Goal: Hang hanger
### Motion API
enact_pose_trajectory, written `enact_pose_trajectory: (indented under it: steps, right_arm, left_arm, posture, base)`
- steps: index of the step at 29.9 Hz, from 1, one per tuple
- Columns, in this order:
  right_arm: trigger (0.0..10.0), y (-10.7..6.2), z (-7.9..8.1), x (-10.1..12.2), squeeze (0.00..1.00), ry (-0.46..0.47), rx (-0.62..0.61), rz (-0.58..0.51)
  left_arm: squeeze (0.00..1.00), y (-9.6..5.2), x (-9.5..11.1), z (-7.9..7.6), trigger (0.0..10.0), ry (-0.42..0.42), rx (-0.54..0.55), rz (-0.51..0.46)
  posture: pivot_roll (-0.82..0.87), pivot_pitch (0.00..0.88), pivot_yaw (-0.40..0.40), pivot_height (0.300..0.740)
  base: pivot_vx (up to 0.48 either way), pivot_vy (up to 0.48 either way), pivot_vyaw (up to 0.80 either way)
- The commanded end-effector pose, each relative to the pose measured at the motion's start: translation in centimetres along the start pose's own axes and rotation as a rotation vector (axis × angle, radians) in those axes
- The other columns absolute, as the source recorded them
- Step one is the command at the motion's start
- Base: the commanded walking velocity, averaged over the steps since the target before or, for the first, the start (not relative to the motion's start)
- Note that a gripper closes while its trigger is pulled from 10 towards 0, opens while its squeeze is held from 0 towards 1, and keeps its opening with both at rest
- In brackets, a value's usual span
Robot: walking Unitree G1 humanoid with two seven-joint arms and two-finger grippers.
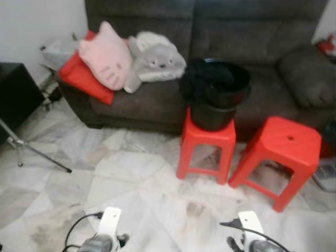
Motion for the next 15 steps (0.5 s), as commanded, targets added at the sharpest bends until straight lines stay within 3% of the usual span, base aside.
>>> enact_pose_trajectory:
  steps: [1,15]
  right_arm:
    - [10.0,0.14,0.91,0.26,0.0,0.012,0.025,-0.012]
    - [10.0,0.13,0.85,0.31,0.0,0.01,0.021,-0.018]
  left_arm:
    - [0.0,-0.18,-0.82,1.29,10.0,-0.008,0.03,0.023]
    - [0.0,-0.18,-0.85,1.27,10.0,-0.009,0.027,0.024]
  posture:
    - [-0.07,0.0,0.009,0.74]
    - [-0.07,0.0,0.007,0.74]
  base:
    - [0.315,0.0,0.0]
    - [0.318,0.0,0.0]
Point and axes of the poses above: a point about 5 cm out from each wrist's last joint towards the gripper, its own y axis pointing out of the wrist towards the gripper, its own x axis along the axis of the wrist's last joint, z = x × y, the point moved 4 cm from there along y, pointing out of the wrist towards the gripper, and after that the axes turned 5 degrees about -y, right-handed, at the moved point
